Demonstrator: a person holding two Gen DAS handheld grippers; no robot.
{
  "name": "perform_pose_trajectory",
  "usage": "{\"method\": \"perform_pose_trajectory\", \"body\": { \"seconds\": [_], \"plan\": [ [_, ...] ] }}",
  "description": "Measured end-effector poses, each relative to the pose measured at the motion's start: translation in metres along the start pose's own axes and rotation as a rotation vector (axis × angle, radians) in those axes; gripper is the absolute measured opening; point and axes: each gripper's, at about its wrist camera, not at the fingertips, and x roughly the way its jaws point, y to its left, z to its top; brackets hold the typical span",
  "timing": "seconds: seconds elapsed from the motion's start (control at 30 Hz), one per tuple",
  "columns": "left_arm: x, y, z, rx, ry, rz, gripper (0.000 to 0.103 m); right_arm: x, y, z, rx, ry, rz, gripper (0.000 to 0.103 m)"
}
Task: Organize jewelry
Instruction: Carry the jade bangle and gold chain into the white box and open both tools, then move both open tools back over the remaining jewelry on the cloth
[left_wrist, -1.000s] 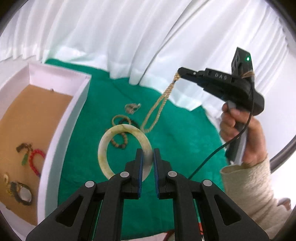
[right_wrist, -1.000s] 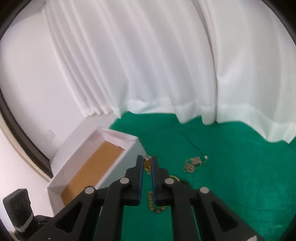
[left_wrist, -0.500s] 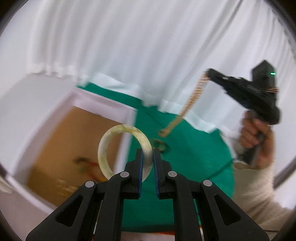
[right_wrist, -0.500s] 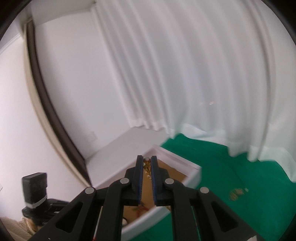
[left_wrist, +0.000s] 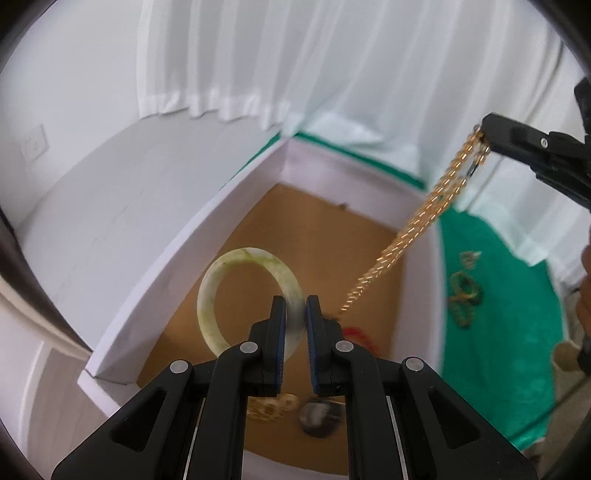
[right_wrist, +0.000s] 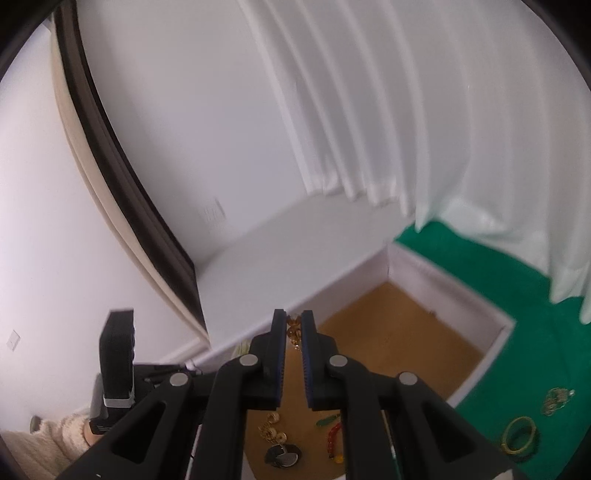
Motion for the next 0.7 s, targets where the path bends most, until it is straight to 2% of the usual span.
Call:
{"method": "perform_pose_trajectory", "body": {
  "seconds": [0.17,0.3,0.37,0.43,0.47,0.5,0.63,0.7],
  "plan": [
    [0.031,0.009,-0.008,0.010,0.028,0.078,0.010,0.074,-0.005,-0.027,0.000,0.122,-0.048,0.008],
    [0.042,0.012,-0.010,0.022,0.024,0.138,0.012,0.099,-0.012,-0.039,0.020,0.162,-0.077,0.009],
    [0.042,0.011,-0.007,0.030,0.010,0.162,0.020,0.101,-0.014,-0.042,0.023,0.162,-0.113,0.010],
    [0.038,0.010,-0.007,0.034,-0.009,0.164,0.039,0.098,-0.015,-0.042,0.032,0.159,-0.130,0.030],
    [0.037,0.010,-0.006,0.034,-0.016,0.165,0.041,0.096,-0.017,-0.041,0.045,0.150,-0.127,0.043],
    [0.033,0.009,-0.005,0.032,-0.025,0.166,0.047,0.093,-0.018,-0.039,0.056,0.139,-0.129,0.047],
    [0.019,0.002,-0.006,0.032,-0.060,0.175,0.065,0.071,-0.023,-0.036,0.086,0.097,-0.136,0.048],
    [0.011,-0.005,-0.006,0.043,-0.077,0.177,0.068,0.057,-0.024,-0.038,0.088,0.075,-0.150,0.053]
  ]
}}
